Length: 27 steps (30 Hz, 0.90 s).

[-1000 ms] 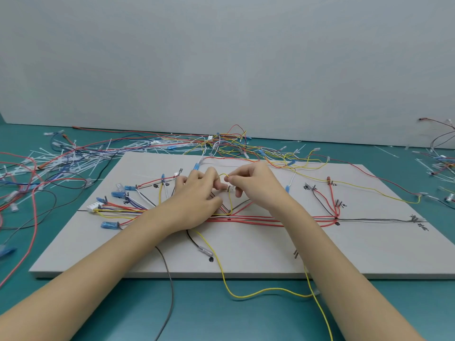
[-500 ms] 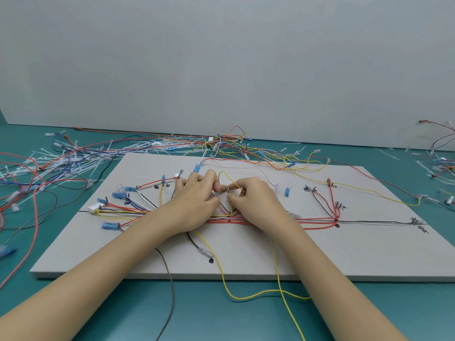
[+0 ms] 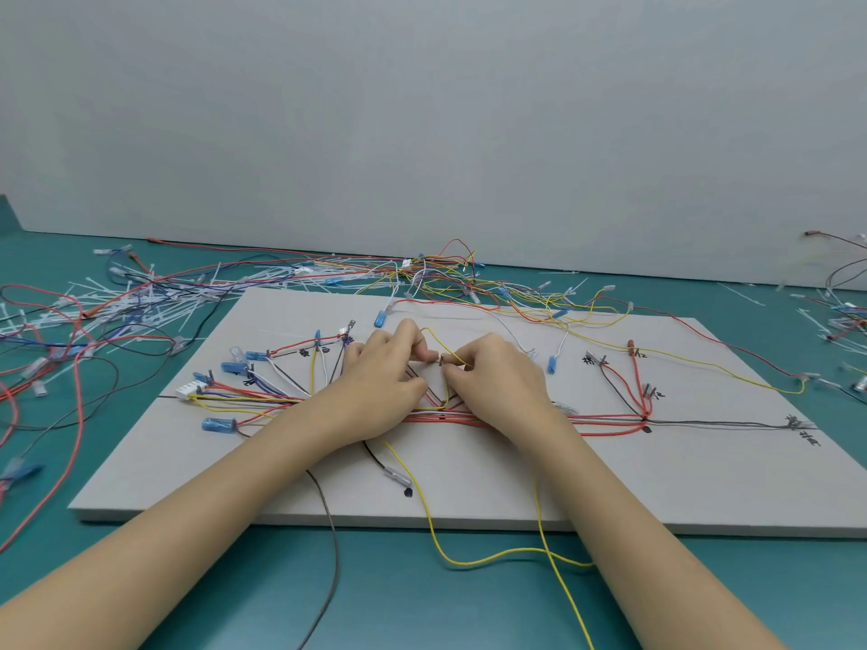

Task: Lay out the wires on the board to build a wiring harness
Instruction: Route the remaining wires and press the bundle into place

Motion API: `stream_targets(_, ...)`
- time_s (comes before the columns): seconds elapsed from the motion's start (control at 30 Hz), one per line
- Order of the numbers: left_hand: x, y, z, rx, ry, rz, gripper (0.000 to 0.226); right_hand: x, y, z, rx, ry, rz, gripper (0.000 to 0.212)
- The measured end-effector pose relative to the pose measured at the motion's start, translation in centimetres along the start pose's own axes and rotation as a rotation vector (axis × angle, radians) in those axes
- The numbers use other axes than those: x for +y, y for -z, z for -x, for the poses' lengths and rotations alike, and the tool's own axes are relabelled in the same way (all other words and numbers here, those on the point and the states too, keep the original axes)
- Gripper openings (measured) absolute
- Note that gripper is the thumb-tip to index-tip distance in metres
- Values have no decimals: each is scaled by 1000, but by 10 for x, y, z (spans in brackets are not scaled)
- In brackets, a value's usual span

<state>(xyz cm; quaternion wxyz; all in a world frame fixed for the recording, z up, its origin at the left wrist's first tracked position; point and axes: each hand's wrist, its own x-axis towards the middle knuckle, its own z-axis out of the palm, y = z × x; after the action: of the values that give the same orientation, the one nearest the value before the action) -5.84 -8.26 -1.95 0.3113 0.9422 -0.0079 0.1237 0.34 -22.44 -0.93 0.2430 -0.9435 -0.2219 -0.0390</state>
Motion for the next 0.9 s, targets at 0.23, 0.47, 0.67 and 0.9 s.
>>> stream_targets(0.23,2,1,-1,233,-81,12,27,-4,-3,6,24,93,116,26)
stream_targets(0.47,-6,-1,-8,203,-105,-211,40,-6,-4,10,42,181,235,24)
stream_targets(0.67,-4,2,-10,116,-90,-234,28,-5,-2,11,30,194,270,27)
stream_targets(0.9,1,10,-5,89,-131,-116,34,-5,-1,12,0,172,228,22)
